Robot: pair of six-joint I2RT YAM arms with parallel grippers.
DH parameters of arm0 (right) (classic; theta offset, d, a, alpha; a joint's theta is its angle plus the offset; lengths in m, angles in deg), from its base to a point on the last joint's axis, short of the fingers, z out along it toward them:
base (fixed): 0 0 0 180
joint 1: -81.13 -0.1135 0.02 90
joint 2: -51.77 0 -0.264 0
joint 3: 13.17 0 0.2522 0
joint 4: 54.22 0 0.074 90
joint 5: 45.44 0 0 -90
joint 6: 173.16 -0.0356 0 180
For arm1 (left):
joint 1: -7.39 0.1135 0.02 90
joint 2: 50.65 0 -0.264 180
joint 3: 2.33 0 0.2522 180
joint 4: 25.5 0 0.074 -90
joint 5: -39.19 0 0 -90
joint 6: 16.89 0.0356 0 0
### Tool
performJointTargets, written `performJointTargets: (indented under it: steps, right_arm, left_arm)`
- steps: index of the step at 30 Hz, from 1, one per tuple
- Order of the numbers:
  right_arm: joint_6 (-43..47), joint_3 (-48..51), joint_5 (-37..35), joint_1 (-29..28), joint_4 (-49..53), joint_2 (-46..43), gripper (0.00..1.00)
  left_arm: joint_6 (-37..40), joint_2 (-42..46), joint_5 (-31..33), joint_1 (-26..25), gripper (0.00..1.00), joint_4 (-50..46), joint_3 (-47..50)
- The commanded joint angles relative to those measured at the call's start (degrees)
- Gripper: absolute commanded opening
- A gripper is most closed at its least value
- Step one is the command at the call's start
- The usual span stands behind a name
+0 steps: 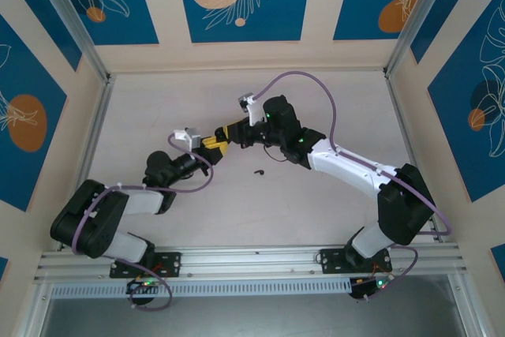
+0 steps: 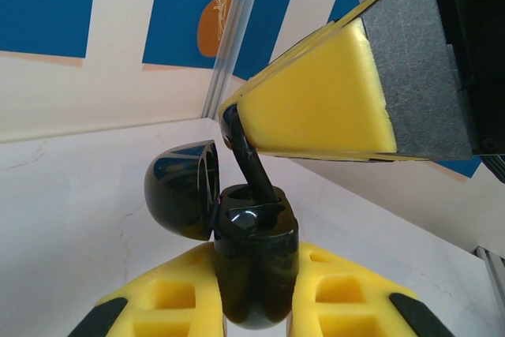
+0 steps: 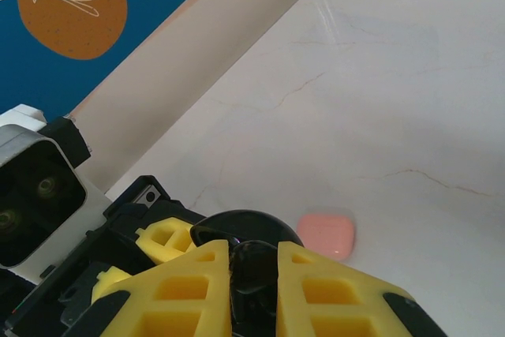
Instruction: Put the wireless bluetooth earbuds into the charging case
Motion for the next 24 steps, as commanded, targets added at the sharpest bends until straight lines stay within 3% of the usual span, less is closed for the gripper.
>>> performJointTargets:
  steps: [1, 24]
  right_arm:
    - [-0.7, -0.1, 0.8, -0.5, -1.7, -1.0, 0.17]
    - [-1.2, -0.4, 0.1, -2.2, -4.0, 0.8, 0.17]
  left_arm:
    - [-0.5, 0.9, 0.3, -0.6, 0.00, 3.3, -1.4]
    - [-2.0, 1.1, 1.2, -0.6, 0.00, 3.3, -1.9]
